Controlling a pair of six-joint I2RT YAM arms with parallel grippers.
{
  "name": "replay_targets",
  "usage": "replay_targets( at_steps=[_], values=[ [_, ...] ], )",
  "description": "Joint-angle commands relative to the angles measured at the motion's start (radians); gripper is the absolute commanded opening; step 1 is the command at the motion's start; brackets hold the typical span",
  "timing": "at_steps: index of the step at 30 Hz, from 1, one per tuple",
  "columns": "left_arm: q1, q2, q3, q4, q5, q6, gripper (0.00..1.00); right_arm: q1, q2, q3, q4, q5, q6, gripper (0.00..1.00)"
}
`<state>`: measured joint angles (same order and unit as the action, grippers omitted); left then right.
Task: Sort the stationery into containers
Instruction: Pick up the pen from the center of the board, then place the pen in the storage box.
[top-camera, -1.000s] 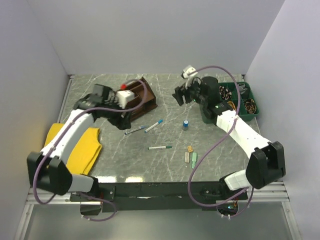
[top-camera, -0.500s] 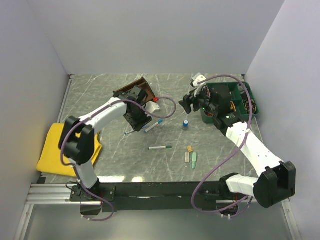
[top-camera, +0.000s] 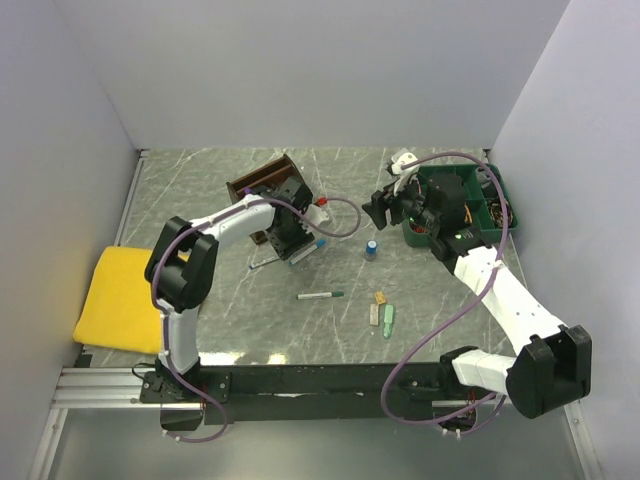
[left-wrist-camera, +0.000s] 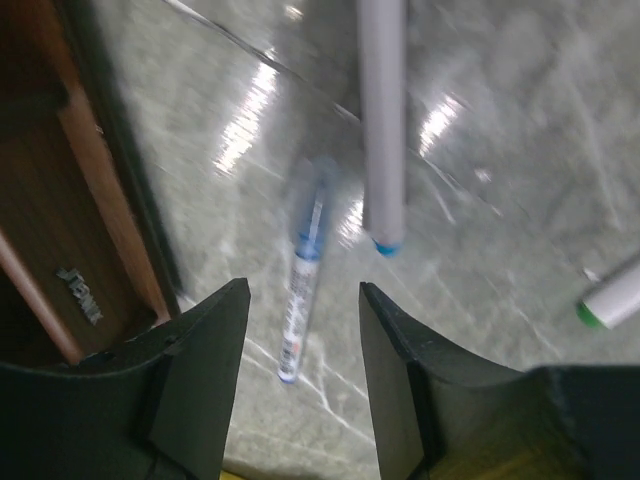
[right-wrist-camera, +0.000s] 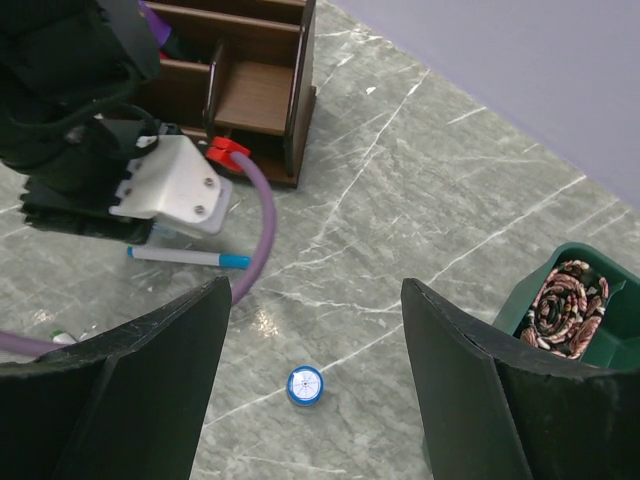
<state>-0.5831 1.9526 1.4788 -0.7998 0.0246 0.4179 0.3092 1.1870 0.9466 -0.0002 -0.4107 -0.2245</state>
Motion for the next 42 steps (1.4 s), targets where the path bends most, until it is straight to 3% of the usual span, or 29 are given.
replay_targets(
  at_steps=[1,14,17,21,28,34,42],
  values=[
    [-0.003,0.045,0.06,0.063,-0.066,-0.054,0.53,-0.012,-0.012,0.004,0.048,-0.013,0.016,0.77],
    [-0.004,0.111,0.055,0.088,-0.032,-0.08,0.37,-0.041,-0.01,-0.014,0.035,-0.008,0.005,0.77],
    [-0.004,0.124,0.043,0.1,-0.034,-0.087,0.28,-0.042,-0.003,-0.009,0.032,-0.011,0.002,0.76],
    [-0.003,0.109,0.025,0.116,-0.005,-0.096,0.01,-0.042,0.011,0.017,0.008,-0.013,-0.003,0.76],
    [0.028,-0.107,0.069,0.148,0.113,-0.094,0.01,-0.044,0.048,0.096,-0.034,-0.01,-0.015,0.74],
    [0.109,-0.259,0.052,0.287,0.286,-0.14,0.01,-0.042,0.098,0.159,-0.061,-0.033,-0.004,0.72],
    [0.236,-0.428,-0.271,0.822,0.42,-0.229,0.01,-0.03,0.146,0.245,-0.142,-0.022,-0.053,0.71]
  ],
)
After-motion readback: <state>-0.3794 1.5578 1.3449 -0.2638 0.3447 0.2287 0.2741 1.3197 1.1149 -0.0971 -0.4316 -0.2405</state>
